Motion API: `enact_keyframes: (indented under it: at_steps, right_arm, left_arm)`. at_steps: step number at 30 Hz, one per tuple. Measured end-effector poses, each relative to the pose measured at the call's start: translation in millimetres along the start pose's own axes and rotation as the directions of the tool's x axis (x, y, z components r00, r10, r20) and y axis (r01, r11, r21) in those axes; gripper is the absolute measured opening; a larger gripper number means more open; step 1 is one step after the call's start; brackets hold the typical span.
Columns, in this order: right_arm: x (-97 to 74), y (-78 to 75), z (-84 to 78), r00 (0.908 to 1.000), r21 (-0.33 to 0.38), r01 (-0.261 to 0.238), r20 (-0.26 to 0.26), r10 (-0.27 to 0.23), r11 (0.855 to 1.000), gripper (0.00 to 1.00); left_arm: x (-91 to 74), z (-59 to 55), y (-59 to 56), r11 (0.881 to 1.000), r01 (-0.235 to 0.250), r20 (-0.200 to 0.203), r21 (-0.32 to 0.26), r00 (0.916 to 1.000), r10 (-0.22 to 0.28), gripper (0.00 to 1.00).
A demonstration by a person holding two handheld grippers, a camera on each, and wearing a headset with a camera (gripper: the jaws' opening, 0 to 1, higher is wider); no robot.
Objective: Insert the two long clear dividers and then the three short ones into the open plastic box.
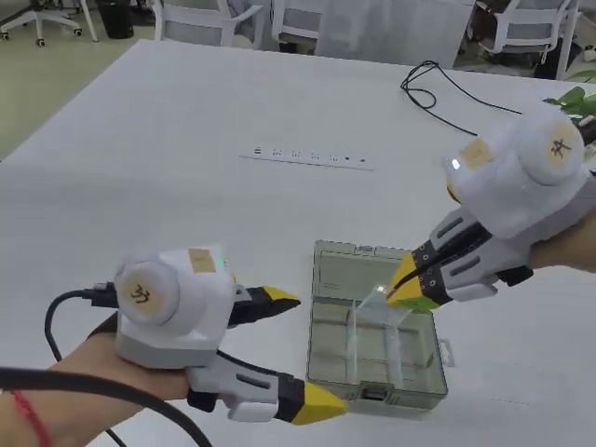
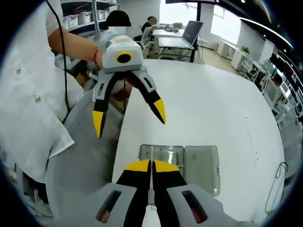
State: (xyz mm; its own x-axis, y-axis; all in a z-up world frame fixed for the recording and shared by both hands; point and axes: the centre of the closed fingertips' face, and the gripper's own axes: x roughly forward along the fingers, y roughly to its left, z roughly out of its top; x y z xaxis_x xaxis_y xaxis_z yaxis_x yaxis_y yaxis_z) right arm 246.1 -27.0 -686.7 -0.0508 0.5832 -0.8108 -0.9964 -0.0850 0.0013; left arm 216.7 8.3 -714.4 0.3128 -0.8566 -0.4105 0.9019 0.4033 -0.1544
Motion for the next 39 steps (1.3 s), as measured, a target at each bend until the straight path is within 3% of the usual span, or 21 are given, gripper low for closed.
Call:
enact_keyframes:
  at_steps: [10, 17, 30, 39]
  right_arm:
    - [33.8, -18.5, -8.4, 0.9998, 0.013, 0.018, -0.003, -0.018, 1.0, 0.03]
    - [53.0, -25.1, -17.9, 0.9996, 0.042, 0.027, -0.002, -0.027, 0.999, 0.03]
    - [68.3, -29.2, -27.8, 0.9991, 0.108, 0.031, 0.024, -0.034, 0.994, 0.02]
    - [68.3, -29.8, -25.4, 0.9978, 0.136, 0.03, 0.055, -0.038, 0.99, 0.02]
  left_arm:
    - [-3.2, -5.7, 15.9, 0.999, -0.035, -0.012, 0.018, 0.9993, 0.035, 0.94]
    - [-4.2, -8.5, 18.9, 0.999, -0.038, -0.015, 0.012, 0.9991, 0.039, 1.0]
    - [-4.8, -11.2, 20.7, 0.999, -0.039, -0.015, 0.002, 0.9991, 0.039, 1.0]
    - [-6.2, -14.3, 20.1, 0.999, -0.039, -0.017, -0.014, 0.9991, 0.038, 1.0]
